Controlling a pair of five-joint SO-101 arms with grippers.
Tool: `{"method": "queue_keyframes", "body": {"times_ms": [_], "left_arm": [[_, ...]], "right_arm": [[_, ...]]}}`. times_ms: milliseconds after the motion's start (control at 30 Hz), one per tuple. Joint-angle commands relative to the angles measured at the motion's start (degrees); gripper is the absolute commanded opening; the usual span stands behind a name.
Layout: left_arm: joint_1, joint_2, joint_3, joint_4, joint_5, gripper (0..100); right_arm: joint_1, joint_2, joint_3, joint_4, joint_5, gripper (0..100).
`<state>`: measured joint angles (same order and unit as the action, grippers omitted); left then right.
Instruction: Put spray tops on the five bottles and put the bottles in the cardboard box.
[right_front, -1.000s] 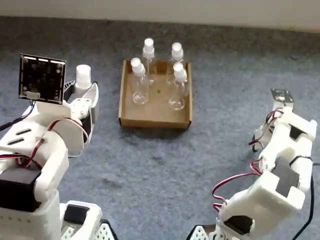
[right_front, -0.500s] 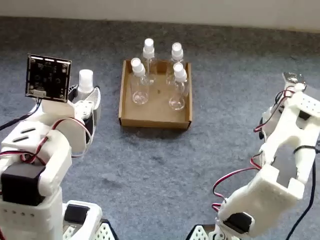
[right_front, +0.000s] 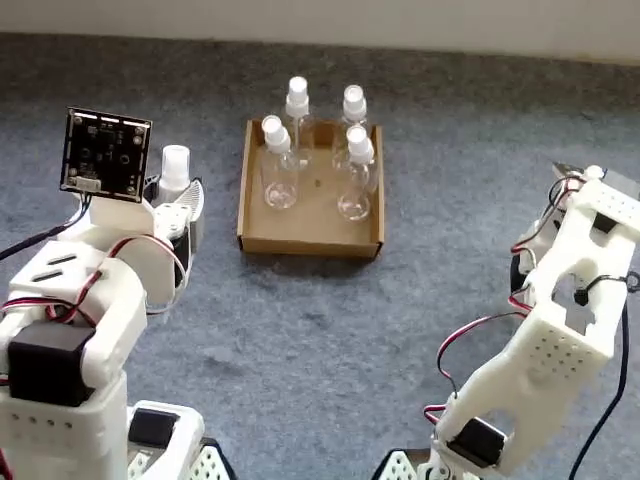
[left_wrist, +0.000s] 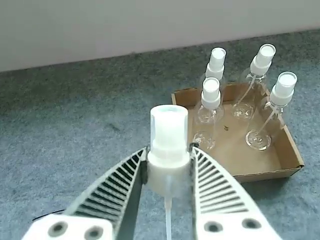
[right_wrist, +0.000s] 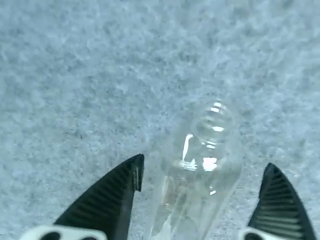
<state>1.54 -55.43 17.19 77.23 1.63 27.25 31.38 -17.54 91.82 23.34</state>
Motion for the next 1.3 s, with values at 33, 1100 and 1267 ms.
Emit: {"method": "queue_keyframes", "body": {"times_ms": [33, 1100, 1267], "left_arm": [[-0.22, -0.48, -0.4, -0.44, -0.35, 0], [-0.22, -0.4, -3.82, -3.69, -0.09, 0], [5.32, -0.22, -14.37, -8.79, 1.23, 0]], "right_arm": [[1.01, -0.84, -2.95, -2.07, -0.26, 19.6], [-31.78, -86.99, 45.93, -13.85, -14.33, 0.5], [-44.44, -107.65, 70.9, -28.53, -14.86, 0.5]]}}
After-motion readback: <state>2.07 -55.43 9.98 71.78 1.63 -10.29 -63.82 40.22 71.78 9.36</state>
